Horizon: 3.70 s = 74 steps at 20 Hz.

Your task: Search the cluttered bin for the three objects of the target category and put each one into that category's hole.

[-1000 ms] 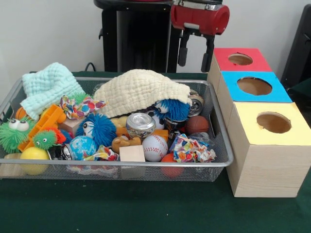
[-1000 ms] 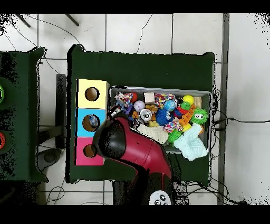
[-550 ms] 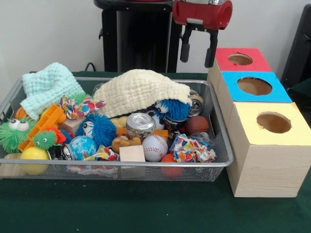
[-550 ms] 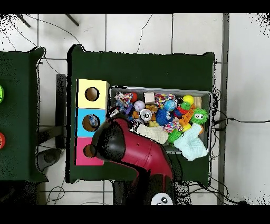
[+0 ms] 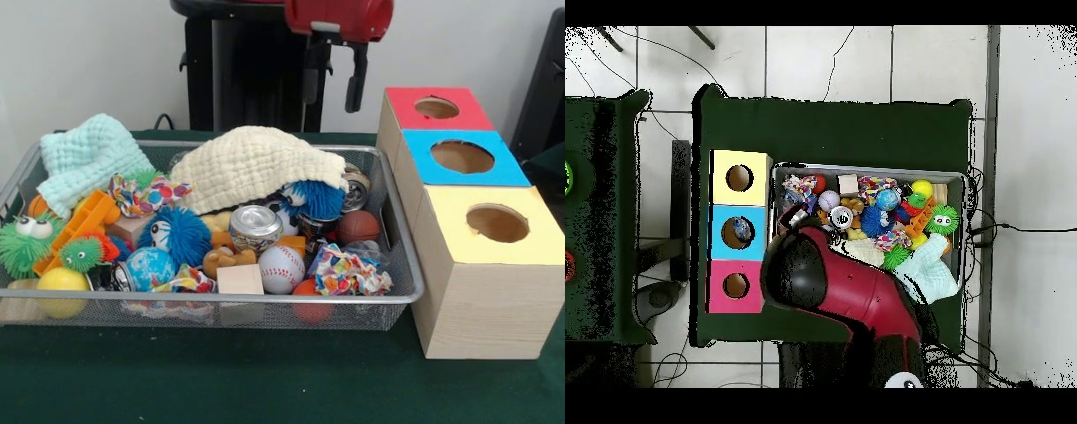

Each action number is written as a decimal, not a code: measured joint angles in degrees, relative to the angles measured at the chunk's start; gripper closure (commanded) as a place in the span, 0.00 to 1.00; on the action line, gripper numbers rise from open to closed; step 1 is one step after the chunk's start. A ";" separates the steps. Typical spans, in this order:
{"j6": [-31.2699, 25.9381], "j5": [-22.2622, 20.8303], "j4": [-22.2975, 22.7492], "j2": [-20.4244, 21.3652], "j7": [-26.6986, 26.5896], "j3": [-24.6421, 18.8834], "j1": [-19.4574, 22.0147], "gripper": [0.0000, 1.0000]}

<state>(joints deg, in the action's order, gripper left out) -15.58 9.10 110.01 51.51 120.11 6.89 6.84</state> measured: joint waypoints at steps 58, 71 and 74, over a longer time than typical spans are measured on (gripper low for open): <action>-10.38 -27.67 7.08 1.12 -3.38 -29.31 26.16 1.00; -15.96 -17.50 7.94 13.22 -3.38 -30.41 32.69 1.00; -17.56 -15.36 7.94 14.92 -3.38 -30.60 34.88 1.00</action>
<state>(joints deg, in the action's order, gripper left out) -33.14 -6.26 117.95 66.43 116.73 -23.72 41.72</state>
